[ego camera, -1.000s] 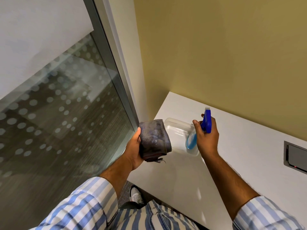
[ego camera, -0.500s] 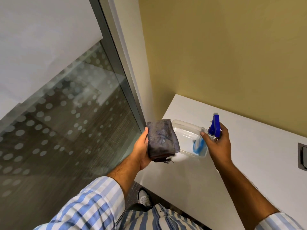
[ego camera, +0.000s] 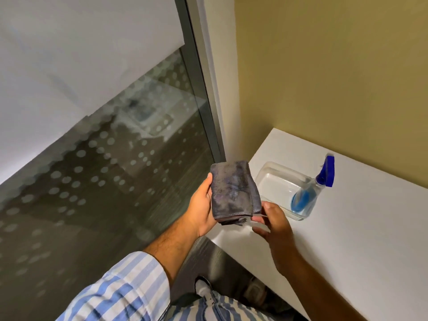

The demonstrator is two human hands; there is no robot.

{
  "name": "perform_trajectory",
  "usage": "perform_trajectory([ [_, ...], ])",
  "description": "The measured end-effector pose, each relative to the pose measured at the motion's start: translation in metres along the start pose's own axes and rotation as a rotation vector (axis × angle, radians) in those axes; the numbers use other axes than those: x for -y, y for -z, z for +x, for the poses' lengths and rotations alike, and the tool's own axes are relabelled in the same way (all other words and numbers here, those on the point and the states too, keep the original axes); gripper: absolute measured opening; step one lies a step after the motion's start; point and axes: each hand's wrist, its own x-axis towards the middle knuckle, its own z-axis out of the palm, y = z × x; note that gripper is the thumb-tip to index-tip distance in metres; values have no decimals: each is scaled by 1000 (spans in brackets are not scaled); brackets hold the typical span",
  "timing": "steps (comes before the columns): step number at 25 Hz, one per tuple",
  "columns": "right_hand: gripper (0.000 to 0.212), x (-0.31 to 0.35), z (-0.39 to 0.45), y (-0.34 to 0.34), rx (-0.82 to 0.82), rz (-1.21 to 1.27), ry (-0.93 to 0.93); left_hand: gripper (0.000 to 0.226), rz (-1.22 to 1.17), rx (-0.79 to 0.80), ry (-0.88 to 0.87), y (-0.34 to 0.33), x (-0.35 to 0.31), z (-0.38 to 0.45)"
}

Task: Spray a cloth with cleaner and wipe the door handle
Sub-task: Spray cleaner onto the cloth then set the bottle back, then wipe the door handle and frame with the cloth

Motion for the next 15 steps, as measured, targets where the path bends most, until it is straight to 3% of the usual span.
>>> perform_trajectory([
  [2, 66, 7, 4, -29, 207, 189, -211, 59, -64, -1, -22, 9, -6, -17],
  [3, 70, 9, 2, -43, 269, 273, -288, 61, -91, -5, -34, 15, -10, -27],
  [6, 56, 7, -10, -79, 444, 309, -228, 61, -149, -31, -66, 40, -19, -59],
  [15, 51, -40, -122, -222, 727, 225, -329, 52, -128, -325, -323, 184, -31, -226],
])
